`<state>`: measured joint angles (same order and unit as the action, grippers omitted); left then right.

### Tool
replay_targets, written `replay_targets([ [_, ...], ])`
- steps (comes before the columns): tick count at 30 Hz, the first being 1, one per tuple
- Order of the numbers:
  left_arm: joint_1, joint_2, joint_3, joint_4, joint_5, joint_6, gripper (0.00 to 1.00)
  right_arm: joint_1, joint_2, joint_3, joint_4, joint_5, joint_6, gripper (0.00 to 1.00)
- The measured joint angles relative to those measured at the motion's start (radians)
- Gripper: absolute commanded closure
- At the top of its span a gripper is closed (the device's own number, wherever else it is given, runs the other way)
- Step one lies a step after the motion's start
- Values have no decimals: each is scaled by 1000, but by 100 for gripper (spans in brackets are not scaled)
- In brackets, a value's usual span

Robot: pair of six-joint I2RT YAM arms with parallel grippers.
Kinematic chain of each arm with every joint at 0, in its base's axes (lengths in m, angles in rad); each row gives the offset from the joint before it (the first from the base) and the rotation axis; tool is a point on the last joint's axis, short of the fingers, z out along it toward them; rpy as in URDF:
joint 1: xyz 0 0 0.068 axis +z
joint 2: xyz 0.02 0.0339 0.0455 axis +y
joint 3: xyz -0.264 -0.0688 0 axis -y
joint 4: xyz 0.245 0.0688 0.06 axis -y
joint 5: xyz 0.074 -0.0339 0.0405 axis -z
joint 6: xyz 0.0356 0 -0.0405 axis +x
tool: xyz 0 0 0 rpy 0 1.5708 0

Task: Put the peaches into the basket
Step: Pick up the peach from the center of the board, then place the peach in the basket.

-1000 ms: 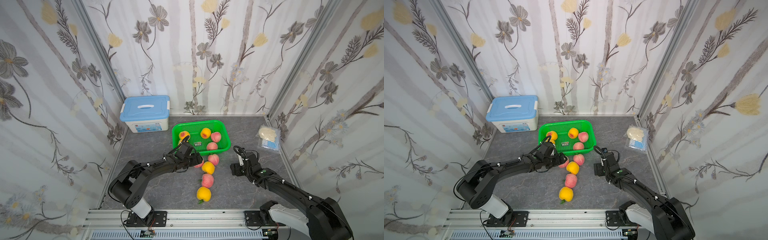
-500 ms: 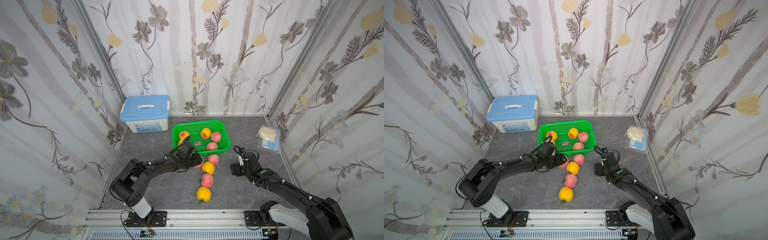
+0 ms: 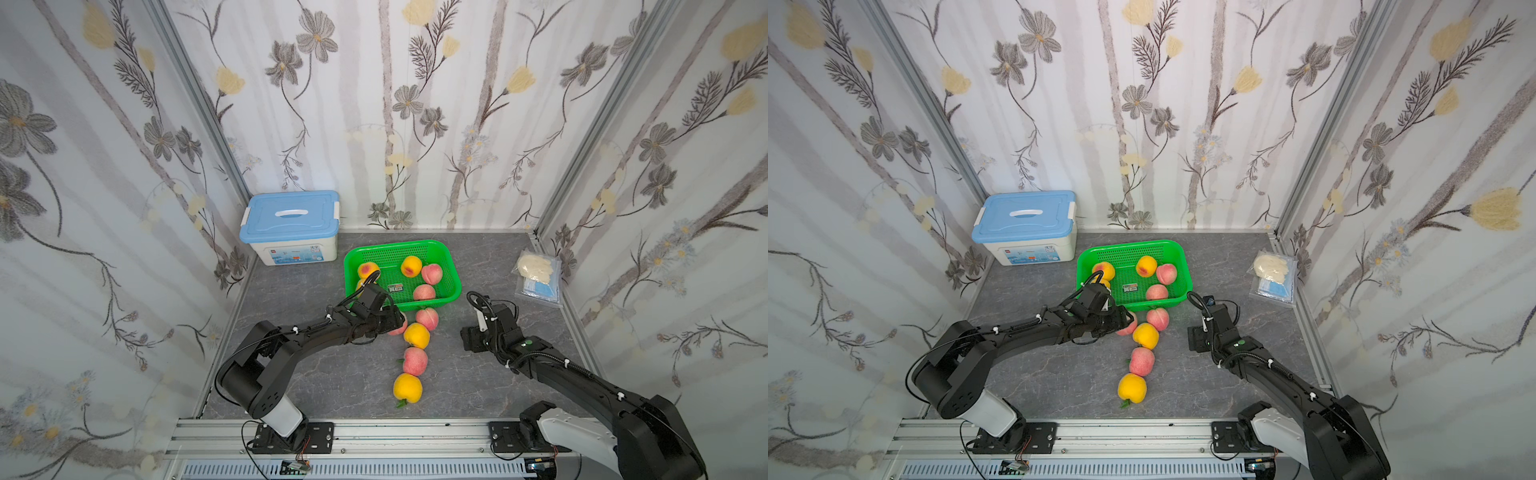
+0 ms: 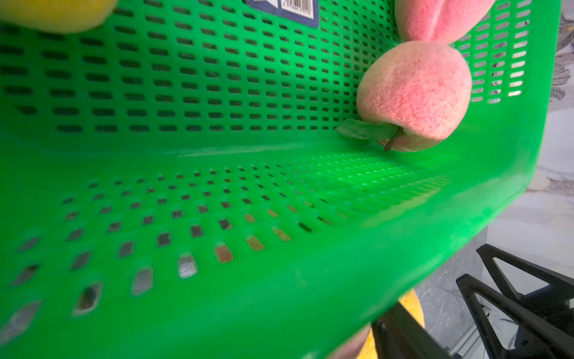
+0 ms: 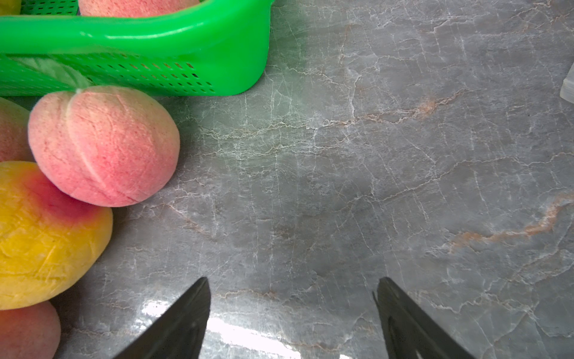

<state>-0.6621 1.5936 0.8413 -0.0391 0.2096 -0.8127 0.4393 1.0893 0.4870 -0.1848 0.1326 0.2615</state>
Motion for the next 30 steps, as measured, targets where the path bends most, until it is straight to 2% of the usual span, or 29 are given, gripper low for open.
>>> replay_targets([
  [8,0,-42,2,-48,-8,6,28,0,0,0,0,0,0,15],
  [30,0,-211,17,-174,-21,126,27,0,0,0,0,0,0,15],
])
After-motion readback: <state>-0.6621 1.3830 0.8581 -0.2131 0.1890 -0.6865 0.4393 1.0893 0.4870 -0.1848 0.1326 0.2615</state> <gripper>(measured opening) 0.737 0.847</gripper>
